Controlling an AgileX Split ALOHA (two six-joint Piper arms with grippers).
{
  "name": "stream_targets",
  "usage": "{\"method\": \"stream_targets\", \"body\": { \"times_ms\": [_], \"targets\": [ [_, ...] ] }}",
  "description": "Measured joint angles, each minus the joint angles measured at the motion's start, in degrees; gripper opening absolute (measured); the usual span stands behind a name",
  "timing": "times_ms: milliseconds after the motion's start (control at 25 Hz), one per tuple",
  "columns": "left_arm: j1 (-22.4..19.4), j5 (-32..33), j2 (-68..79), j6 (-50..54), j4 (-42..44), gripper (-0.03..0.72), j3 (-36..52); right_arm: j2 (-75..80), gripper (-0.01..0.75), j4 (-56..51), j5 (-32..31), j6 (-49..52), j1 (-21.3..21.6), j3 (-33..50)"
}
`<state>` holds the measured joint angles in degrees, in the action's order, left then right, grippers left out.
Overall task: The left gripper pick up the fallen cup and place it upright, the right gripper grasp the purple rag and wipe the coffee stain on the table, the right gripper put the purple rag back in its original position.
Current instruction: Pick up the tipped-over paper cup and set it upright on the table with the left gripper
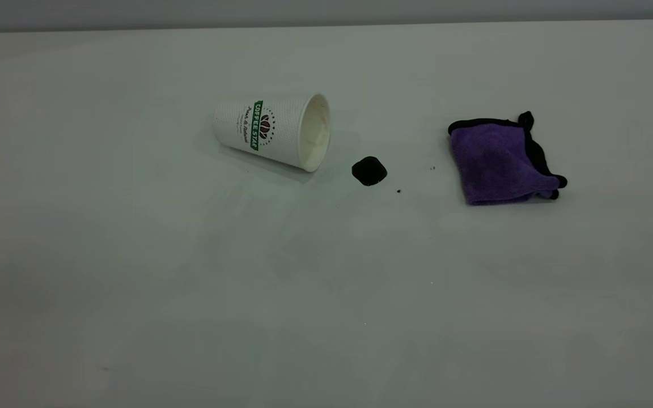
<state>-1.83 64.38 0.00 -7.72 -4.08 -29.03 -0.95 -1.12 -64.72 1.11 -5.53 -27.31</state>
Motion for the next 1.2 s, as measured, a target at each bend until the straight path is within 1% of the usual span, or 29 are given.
{"method": "stream_targets", "body": {
  "times_ms": [120, 240, 400, 480, 560, 720, 800, 840, 920, 1040, 1200],
  "targets": [
    [0.0, -1.37, 5.98, 0.02, -0.14, 0.589, -1.31, 0.0, 0.442, 0.0, 0.0, 0.0, 0.0, 0.0],
    [0.0, -3.46, 15.29, 0.07, -0.14, 0.589, -3.12, 0.0, 0.442, 0.0, 0.0, 0.0, 0.0, 0.0],
    [0.0, -10.09, 29.7, -0.07, -1.38, 0.589, -6.16, 0.0, 0.442, 0.0, 0.0, 0.0, 0.0, 0.0],
    [0.0, -15.33, 36.67, -0.61, -4.16, 0.589, -7.7, 0.0, 0.442, 0.0, 0.0, 0.0, 0.0, 0.0],
    [0.0, -19.26, 42.78, -2.27, -8.02, 0.589, -9.54, 0.0, 0.44, 0.0, 0.0, 0.0, 0.0, 0.0],
    [0.0, -24.37, 55.39, -8.46, -16.59, 0.589, -13.1, 0.0, 0.44, 0.0, 0.0, 0.0, 0.0, 0.0],
    [0.95, -26.24, 61.7, -10.76, -19.18, 0.589, -14.94, 0.0, 0.44, 0.0, 0.0, 0.0, 0.0, 0.0],
    [3.49, -27.4, 67.21, -12.34, -20.54, 0.589, -17.11, 0.0, 0.44, 0.0, 0.0, 0.0, 0.0, 0.0],
    [7.28, -28.18, 72.44, -13.21, -20.73, 0.589, -19.75, 0.0, 0.44, 0.0, 0.0, 0.0, 0.0, 0.0],
    [14.14, -31.27, 80.73, -13.54, -20.77, 0.589, -23.37, 0.0, 0.44, 0.0, 0.0, 0.0, 0.0, 0.0],
    [21.4, -34.31, 90.98, -12.16, -18.11, 0.589, -29.39, 0.0, 0.44, 0.0, 0.0, 0.0, 0.0, 0.0]
  ]
}}
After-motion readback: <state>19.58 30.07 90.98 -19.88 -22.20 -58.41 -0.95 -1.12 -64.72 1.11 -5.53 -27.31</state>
